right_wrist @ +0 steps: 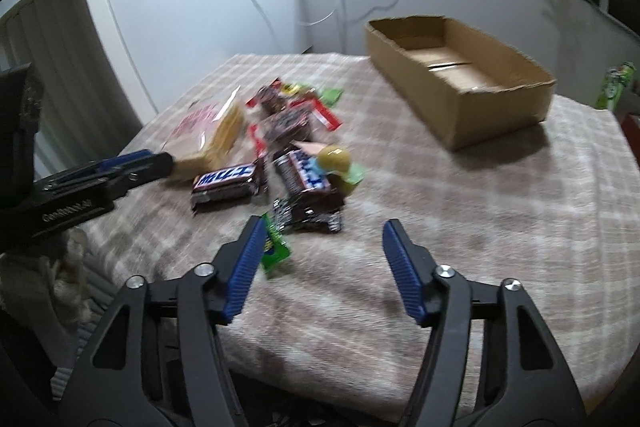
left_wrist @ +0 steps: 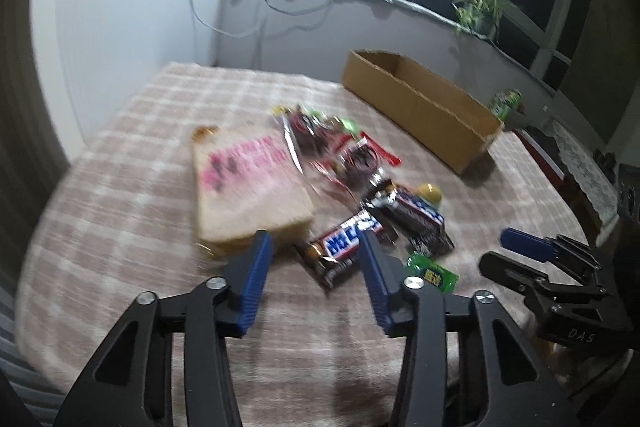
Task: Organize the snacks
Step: 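Grasp the Snickers bar with the left tool while the right tool grasps the green candy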
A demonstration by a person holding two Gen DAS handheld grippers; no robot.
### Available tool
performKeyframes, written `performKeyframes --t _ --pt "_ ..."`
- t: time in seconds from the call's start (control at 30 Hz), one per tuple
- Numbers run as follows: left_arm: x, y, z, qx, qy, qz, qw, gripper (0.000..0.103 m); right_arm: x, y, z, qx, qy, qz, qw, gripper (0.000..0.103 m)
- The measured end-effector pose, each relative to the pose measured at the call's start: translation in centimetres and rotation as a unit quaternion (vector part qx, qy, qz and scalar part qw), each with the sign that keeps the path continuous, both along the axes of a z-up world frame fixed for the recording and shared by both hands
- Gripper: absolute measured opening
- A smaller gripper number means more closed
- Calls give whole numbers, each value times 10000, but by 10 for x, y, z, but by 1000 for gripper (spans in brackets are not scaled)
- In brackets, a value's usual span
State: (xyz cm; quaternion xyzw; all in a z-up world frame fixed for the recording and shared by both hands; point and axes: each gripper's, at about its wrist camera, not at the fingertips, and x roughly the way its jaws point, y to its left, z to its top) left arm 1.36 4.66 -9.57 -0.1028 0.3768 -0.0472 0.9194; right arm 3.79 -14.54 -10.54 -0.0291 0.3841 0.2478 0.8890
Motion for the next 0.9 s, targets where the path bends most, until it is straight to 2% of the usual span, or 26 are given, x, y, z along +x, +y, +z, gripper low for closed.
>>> performKeyframes --t 0.37,0.47,0.6,0.73,0.9 --pt "20 -4 -16 -47 269 -411 9988 41 9 26 -23 115 424 585 9973 58" --pt "25 -6 -17 41 275 -560 9980 41 15 32 -28 88 502 662 9965 53" --pt "35 -5 -18 -50 317 -718 9969 41 18 39 -33 120 616 782 9950 50" --pt "42 -11 -18 63 345 -929 9951 41 19 42 -33 100 605 862 9944 49" --pt "46 -26 -17 481 365 -1366 9888 42 18 47 -32 21 576 950 9938 49"
